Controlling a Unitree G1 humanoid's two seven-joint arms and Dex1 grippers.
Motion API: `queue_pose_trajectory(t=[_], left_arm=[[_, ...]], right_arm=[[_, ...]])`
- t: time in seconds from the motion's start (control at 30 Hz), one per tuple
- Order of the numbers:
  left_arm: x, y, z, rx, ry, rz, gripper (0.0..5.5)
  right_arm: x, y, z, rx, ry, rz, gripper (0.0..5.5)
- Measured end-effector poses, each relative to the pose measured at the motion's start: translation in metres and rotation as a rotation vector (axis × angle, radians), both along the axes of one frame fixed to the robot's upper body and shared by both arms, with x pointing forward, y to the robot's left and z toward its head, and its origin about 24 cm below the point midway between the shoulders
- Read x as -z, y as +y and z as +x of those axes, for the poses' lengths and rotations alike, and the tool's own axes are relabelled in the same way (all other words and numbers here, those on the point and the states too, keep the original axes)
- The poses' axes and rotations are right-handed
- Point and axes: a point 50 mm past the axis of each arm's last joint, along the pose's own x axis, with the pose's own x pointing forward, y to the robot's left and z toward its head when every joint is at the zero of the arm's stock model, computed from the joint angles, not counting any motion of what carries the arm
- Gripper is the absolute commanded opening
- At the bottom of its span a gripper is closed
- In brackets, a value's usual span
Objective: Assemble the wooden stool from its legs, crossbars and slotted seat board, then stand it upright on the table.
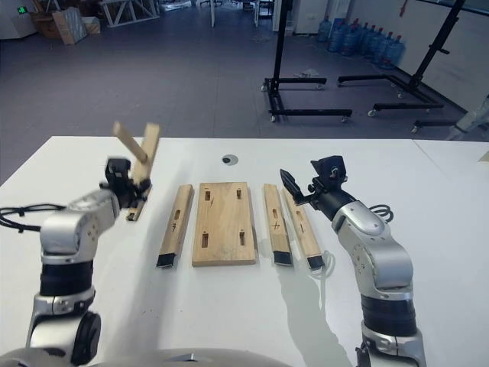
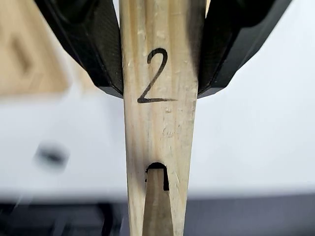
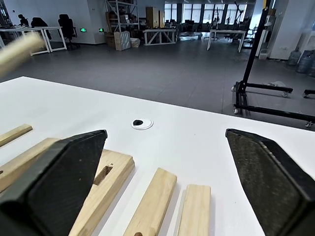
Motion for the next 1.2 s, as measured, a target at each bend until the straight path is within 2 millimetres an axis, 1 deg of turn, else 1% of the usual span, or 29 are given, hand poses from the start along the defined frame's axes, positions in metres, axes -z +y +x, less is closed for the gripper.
queue_pose_trajectory(t=[0.03,0.07,0.1,0.13,0.17,0.2,0.23,0.27,0.3,0.33,0.4,0.47,0.53,0.63,0.7,0.77,0.83,1.0,1.2], left_arm=[[-0.019,0.001,0.004,0.026,-0.088,-0.051,2.03],[-0.041,0.002,0.006,0.106,-0.19,-0.144,2.03],[-0.06,0.001,0.006,0.192,-0.281,-0.208,2.03],[-0.074,-0.001,0.003,0.304,-0.343,-0.284,2.03],[-0.077,-0.003,0.0,0.415,-0.352,-0.353,2.03],[-0.076,-0.006,-0.005,0.531,-0.346,-0.405,2.03],[-0.072,-0.01,-0.011,0.655,-0.328,-0.456,2.03],[-0.065,-0.014,-0.017,0.748,-0.297,-0.504,2.03],[-0.053,-0.019,-0.024,0.835,-0.241,-0.571,2.03],[-0.036,-0.027,-0.033,0.937,-0.159,-0.686,2.03],[-0.021,-0.034,-0.042,1.026,-0.092,-0.794,2.02],[-0.017,-0.041,-0.049,1.111,-0.055,-0.867,2.02],[-0.018,-0.049,-0.054,1.201,-0.038,-0.938,2.02],[-0.016,-0.055,-0.056,1.241,-0.003,-0.987,2.02],[-0.015,-0.061,-0.057,1.258,0.021,-0.998,2.02],[-0.012,-0.062,-0.059,1.252,0.039,-1.005,2.02],[-0.008,-0.062,-0.061,1.243,0.059,-1.011,2.02],[-0.006,-0.063,-0.062,1.246,0.084,-0.995,2.02],[-0.005,-0.063,-0.062,1.238,0.08,-0.996,2.02]], right_arm=[[-0.003,-0.002,0.002,0.002,-0.009,0.003,4.44],[-0.009,-0.006,0.005,0.003,-0.026,0.023,4.44],[-0.02,-0.011,0.008,0.011,-0.056,0.045,4.44],[-0.036,-0.018,0.011,0.011,-0.087,0.097,4.44],[-0.05,-0.026,0.012,0.004,-0.104,0.162,4.44],[-0.069,-0.037,0.015,-0.018,-0.113,0.226,4.44],[-0.089,-0.045,0.019,-0.073,-0.112,0.306,4.44],[-0.107,-0.048,0.021,-0.147,-0.112,0.367,4.44],[-0.122,-0.045,0.02,-0.259,-0.1,0.43,4.44],[-0.134,-0.035,0.019,-0.441,-0.053,0.51,4.44],[-0.136,-0.015,0.015,-0.639,0.037,0.566,4.44],[-0.122,0.013,0.013,-0.803,0.161,0.603,4.44],[-0.105,0.036,0.012,-0.92,0.25,0.681,4.44],[-0.095,0.048,0.013,-0.924,0.273,0.766,4.44],[-0.092,0.059,0.014,-0.918,0.266,0.807,4.79],[-0.098,0.065,0.011,-0.927,0.235,0.832,5.13],[-0.101,0.065,0.011,-0.917,0.227,0.851,5.39],[-0.106,0.07,0.009,-0.932,0.239,0.898,5.4],[-0.105,0.082,0.011,-0.909,0.291,0.921,5.4]])
